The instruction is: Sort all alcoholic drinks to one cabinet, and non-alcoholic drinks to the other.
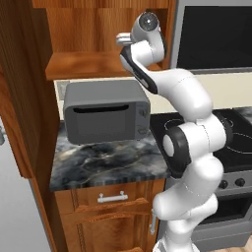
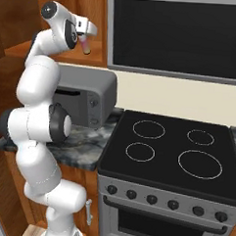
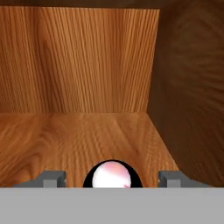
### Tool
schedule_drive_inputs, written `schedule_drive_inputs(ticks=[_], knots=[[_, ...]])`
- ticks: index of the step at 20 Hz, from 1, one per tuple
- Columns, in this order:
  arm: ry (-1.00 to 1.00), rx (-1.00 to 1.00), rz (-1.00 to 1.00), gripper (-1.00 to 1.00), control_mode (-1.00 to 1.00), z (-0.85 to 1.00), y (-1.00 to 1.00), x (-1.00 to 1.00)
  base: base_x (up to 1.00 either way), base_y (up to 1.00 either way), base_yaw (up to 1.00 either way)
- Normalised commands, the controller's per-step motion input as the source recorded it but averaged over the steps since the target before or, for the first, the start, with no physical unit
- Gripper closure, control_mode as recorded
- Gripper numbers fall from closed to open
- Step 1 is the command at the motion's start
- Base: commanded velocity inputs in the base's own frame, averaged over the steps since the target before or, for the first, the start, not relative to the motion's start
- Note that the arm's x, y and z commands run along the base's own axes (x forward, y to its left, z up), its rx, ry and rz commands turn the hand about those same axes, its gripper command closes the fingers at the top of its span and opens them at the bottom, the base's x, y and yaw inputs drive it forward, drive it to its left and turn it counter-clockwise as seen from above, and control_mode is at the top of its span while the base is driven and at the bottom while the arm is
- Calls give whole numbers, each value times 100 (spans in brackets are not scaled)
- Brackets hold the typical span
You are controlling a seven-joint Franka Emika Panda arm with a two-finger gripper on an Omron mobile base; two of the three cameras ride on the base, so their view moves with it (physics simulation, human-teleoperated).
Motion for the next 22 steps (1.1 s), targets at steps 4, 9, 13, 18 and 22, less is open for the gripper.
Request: schedule_drive_inputs(ticks=[4,9,13,18,22], knots=[[0,0,0,-100,-100,0,0,45,0,0,0],[-3,0,0,-100,-100,0,0,23,0,0,0],[-4,0,0,-100,-100,0,0,-1,0,0,0],[-3,0,0,-100,-100,-4,0,-71,0,0,0],[0,0,0,-100,-100,-24,0,-100,0,0,0]])
